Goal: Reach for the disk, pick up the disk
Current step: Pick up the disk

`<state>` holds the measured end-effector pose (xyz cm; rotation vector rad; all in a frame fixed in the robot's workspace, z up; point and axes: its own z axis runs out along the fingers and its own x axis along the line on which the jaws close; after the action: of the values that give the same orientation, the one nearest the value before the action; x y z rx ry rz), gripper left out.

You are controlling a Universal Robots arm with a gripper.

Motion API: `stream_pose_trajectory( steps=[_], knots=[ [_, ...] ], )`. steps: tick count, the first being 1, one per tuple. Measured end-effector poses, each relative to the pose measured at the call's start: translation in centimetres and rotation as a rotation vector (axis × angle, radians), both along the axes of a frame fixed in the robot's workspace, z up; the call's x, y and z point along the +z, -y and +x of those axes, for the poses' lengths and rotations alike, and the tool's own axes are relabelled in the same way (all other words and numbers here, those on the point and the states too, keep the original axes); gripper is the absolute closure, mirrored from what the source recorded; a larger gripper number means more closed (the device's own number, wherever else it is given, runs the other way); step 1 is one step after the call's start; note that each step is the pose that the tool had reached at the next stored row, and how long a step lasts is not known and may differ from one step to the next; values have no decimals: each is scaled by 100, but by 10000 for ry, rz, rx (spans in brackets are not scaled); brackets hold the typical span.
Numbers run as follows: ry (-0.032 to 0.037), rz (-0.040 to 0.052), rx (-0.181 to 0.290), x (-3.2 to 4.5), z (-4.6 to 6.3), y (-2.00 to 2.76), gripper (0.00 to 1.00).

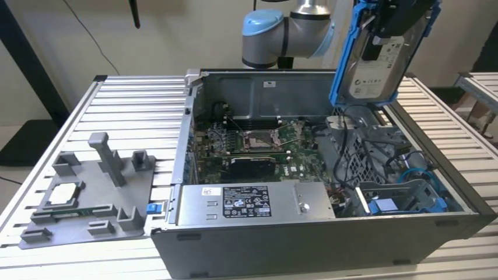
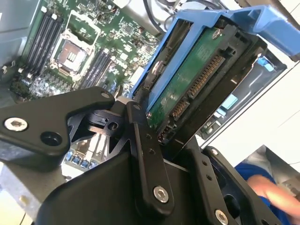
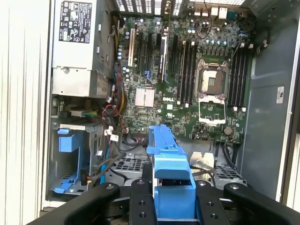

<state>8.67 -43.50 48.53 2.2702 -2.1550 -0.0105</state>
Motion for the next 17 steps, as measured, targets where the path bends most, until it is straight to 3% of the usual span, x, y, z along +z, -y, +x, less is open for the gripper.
stream_pose_trajectory(
  steps=[17],
  knots=[
    [-7, -1, 0, -17, 202, 120, 100]
  ],
)
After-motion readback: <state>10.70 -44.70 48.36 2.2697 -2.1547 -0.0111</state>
